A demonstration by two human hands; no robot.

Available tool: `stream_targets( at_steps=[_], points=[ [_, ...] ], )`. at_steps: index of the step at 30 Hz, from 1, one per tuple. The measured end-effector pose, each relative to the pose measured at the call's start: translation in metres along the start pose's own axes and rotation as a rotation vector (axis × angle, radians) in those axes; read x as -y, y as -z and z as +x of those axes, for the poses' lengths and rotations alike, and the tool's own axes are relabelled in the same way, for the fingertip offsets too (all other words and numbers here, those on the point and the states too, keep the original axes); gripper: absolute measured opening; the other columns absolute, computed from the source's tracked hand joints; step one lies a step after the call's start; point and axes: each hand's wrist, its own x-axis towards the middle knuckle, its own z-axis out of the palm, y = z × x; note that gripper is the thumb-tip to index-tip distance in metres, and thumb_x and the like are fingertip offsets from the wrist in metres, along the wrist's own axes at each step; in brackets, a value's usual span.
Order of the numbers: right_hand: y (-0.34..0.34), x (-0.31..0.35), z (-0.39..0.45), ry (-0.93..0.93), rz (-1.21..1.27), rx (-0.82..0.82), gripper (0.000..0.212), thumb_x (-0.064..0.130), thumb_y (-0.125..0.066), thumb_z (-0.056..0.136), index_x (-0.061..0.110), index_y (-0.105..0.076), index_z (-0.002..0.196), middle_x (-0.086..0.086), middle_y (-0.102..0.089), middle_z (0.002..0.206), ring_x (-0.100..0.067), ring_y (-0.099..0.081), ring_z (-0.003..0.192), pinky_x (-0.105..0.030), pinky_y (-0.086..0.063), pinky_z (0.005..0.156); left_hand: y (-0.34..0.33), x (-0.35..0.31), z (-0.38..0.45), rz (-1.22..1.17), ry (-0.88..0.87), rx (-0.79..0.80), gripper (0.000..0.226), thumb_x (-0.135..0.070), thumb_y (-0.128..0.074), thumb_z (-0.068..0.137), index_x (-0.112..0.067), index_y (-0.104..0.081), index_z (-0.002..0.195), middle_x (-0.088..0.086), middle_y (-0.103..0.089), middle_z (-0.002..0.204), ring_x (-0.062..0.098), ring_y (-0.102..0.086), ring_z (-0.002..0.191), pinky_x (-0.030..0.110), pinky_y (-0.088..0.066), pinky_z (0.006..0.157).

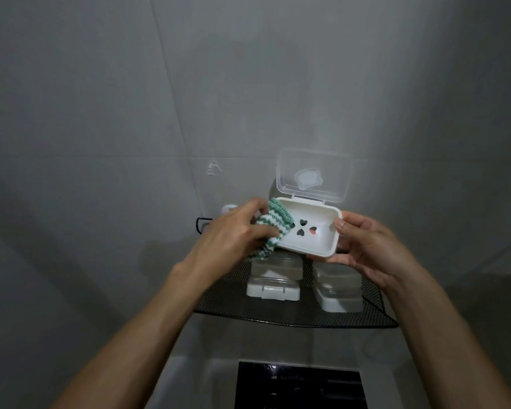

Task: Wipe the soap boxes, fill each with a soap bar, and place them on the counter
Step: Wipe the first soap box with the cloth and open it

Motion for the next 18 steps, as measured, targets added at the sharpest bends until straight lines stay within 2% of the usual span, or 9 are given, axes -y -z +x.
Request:
stream_targets(
  at_steps=[1,3,4,6,8,10,15,18],
  points=[
    [0.000,-0.001,0.001,-0.012,0.001,-0.008,0.028,0.004,-0.052,0.096,-0.001,-0.061,0.122,-0.024,-0.074,0.106,-0.035,-0.075,0.089,-0.048,-0.062,0.062,0.000,0.001,0.000,-0.027,0.003,0.016,0.028,-0.041,-0.056,0.093,-0.028,-0.064,0.116,-0.002,-0.060,0.123,0.007,-0.064,0.091,0.022,-0.056,0.071],
    [-0.001,-0.004,0.002,-0.035,0.007,-0.024,0.028,0.004,-0.053,0.096,-0.001,-0.061,0.122,-0.023,-0.074,0.106,-0.035,-0.075,0.090,-0.049,-0.062,0.062,0.004,0.004,-0.001,0.019,0.017,0.056,0.022,-0.025,-0.063,0.092,-0.020,-0.071,0.112,0.002,-0.057,0.125,0.020,-0.063,0.098,0.038,-0.056,0.080],
    [-0.001,-0.006,0.003,-0.043,0.009,-0.034,0.028,0.004,-0.054,0.096,-0.001,-0.061,0.122,-0.023,-0.074,0.106,-0.036,-0.075,0.091,-0.049,-0.062,0.062,0.007,0.006,-0.002,0.000,0.038,0.022,0.022,-0.018,-0.069,0.088,-0.017,-0.074,0.110,0.005,-0.057,0.124,0.025,-0.063,0.100,0.043,-0.055,0.081],
    [-0.001,-0.009,0.003,-0.048,0.014,-0.051,0.027,0.004,-0.055,0.096,-0.001,-0.061,0.121,-0.022,-0.075,0.105,-0.036,-0.075,0.092,-0.050,-0.062,0.063,0.013,0.009,-0.002,0.004,0.085,-0.098,0.026,-0.009,-0.078,0.080,-0.012,-0.076,0.106,0.012,-0.060,0.117,0.031,-0.065,0.094,0.044,-0.058,0.075],
    [-0.004,-0.013,0.005,-0.047,0.025,-0.059,0.025,0.004,-0.055,0.096,0.000,-0.062,0.119,-0.020,-0.075,0.103,-0.035,-0.075,0.090,-0.050,-0.061,0.062,0.016,0.005,0.001,0.008,0.099,-0.249,0.026,-0.011,-0.079,0.078,-0.009,-0.076,0.104,0.015,-0.062,0.113,0.032,-0.067,0.091,0.041,-0.060,0.070],
    [-0.010,-0.017,0.006,-0.047,0.030,-0.041,0.025,0.005,-0.056,0.093,0.002,-0.063,0.117,-0.020,-0.075,0.103,-0.036,-0.075,0.090,-0.050,-0.061,0.061,0.013,-0.009,0.009,0.045,0.063,-0.307,0.028,-0.021,-0.076,0.079,-0.012,-0.076,0.106,0.014,-0.063,0.115,0.031,-0.067,0.094,0.037,-0.058,0.069],
    [-0.019,-0.018,0.006,-0.024,0.023,-0.018,0.023,0.005,-0.054,0.096,0.001,-0.063,0.117,-0.024,-0.073,0.107,-0.038,-0.074,0.094,-0.053,-0.061,0.065,-0.003,-0.021,0.020,0.130,0.093,-0.208,0.032,-0.026,-0.079,0.082,-0.015,-0.073,0.111,0.012,-0.062,0.121,0.028,-0.061,0.106,0.041,-0.053,0.081],
    [-0.016,-0.016,0.004,0.008,0.017,-0.034,0.018,0.003,-0.053,0.096,0.004,-0.065,0.109,-0.022,-0.074,0.104,-0.035,-0.075,0.088,-0.048,-0.061,0.060,-0.010,-0.011,0.018,0.043,0.196,-0.217,0.026,-0.026,-0.074,0.087,-0.012,-0.069,0.108,0.006,-0.060,0.116,0.021,-0.061,0.093,0.031,-0.048,0.072]
  ],
)
